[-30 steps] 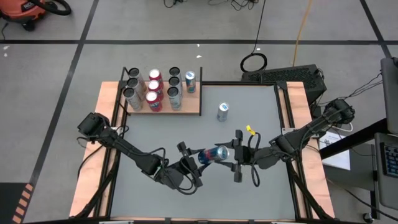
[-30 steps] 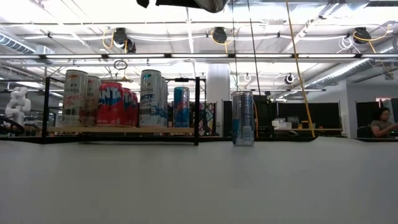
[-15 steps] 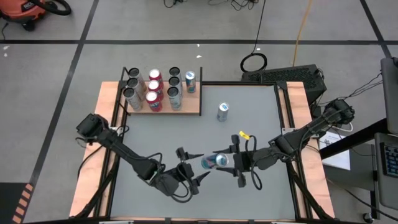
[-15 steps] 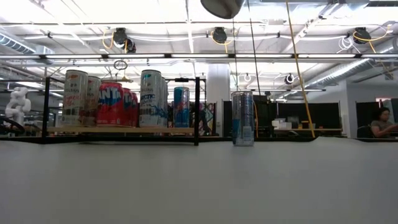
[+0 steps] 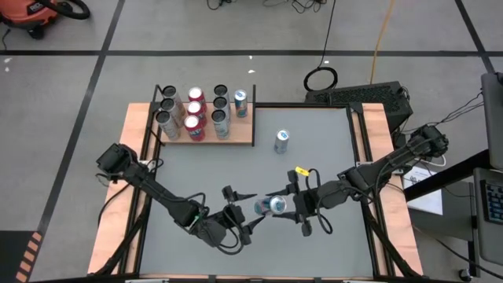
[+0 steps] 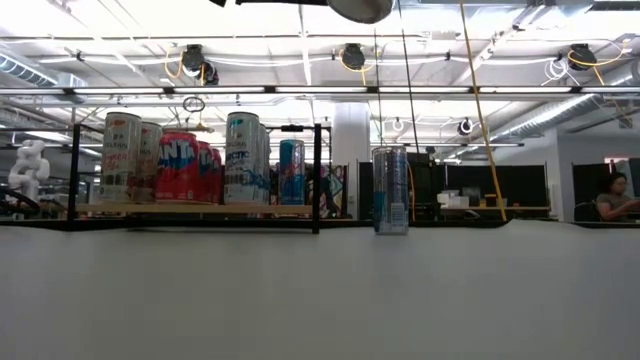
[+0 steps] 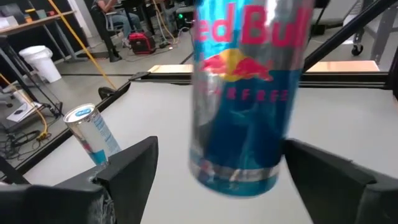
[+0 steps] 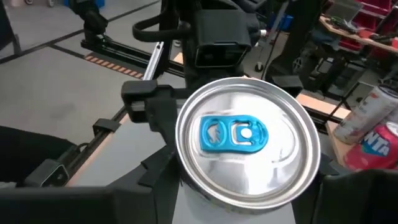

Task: Place canned beverage on shelf
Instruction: Put the bottom blue soda can on the shelf aligned with the other blue soda can

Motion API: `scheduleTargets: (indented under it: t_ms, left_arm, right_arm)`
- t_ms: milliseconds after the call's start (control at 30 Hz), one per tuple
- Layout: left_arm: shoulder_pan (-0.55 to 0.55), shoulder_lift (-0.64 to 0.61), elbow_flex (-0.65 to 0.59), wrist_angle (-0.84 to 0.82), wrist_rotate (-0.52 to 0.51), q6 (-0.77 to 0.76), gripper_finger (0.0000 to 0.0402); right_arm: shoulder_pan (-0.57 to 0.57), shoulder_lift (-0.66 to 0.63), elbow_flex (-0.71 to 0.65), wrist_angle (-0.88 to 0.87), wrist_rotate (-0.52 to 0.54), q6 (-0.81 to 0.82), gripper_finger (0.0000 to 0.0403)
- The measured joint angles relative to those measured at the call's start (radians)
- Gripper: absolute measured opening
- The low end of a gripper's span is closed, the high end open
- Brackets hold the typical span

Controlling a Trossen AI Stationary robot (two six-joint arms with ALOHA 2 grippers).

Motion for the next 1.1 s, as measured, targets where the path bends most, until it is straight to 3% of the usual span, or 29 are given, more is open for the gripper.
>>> scheduleTargets:
  t_ms: [467,900,1100]
  left_arm:
    - [0.038,0.0,0.0,-0.045,0.077,-0.026,0.0335]
    - [0.032,0.0,-0.001,-0.049,0.078,-0.027,0.0223]
    - [0.032,0.0,-0.001,-0.097,0.075,-0.072,0.0216]
  right_arm:
    - [-0.033,0.0,0.0,0.028,-0.077,-0.087,0.0185]
    - [-0.04,-0.001,0.0,0.011,-0.074,-0.074,0.0192]
    - [-0.039,-0.002,0.002,-0.057,-0.071,0.03,0.0215]
